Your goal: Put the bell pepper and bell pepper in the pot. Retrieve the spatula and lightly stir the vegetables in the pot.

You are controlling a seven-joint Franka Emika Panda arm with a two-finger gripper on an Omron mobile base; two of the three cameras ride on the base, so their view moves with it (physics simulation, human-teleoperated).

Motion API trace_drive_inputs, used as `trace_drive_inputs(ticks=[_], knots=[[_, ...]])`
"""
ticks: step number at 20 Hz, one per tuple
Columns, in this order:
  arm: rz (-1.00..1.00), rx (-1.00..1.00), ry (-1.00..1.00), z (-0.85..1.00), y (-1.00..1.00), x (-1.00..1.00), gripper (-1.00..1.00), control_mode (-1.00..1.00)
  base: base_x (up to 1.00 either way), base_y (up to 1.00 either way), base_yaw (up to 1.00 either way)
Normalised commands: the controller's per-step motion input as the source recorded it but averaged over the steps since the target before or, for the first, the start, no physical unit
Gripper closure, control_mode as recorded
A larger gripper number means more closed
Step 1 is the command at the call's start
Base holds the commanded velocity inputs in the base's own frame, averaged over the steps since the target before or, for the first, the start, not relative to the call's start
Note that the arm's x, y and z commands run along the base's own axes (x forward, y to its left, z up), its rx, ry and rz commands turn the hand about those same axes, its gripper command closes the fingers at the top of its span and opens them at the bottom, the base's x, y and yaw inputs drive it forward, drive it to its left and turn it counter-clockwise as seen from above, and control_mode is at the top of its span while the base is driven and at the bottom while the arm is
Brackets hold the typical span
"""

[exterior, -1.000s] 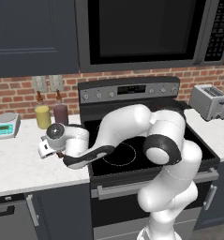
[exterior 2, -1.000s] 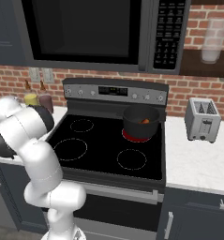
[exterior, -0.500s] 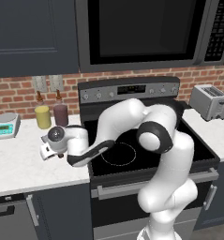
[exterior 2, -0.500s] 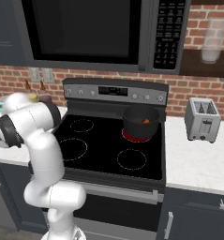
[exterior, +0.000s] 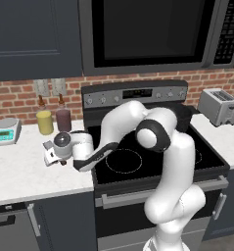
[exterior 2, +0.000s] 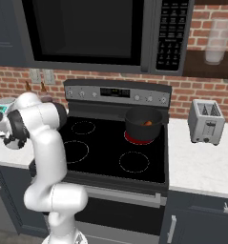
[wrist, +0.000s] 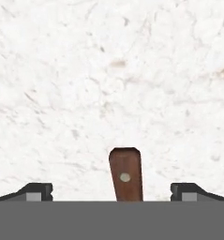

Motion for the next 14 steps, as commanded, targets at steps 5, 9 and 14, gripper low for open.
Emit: trace_drive_inputs(ticks=[5, 9, 14], knots=[[0.01, 0.06, 0.07, -0.25, 0.00, 0.24, -1.00, -1.00, 0.00, 0.00, 0.00], [0.00, 0.02, 0.08, -0.24, 0.00, 0.13, -1.00, -1.00, 0.00, 0.00, 0.00], [0.01, 0.00, 0.07, -0.22, 0.13, 0.00, -1.00, -1.00, 0.00, 0.00, 0.00]])
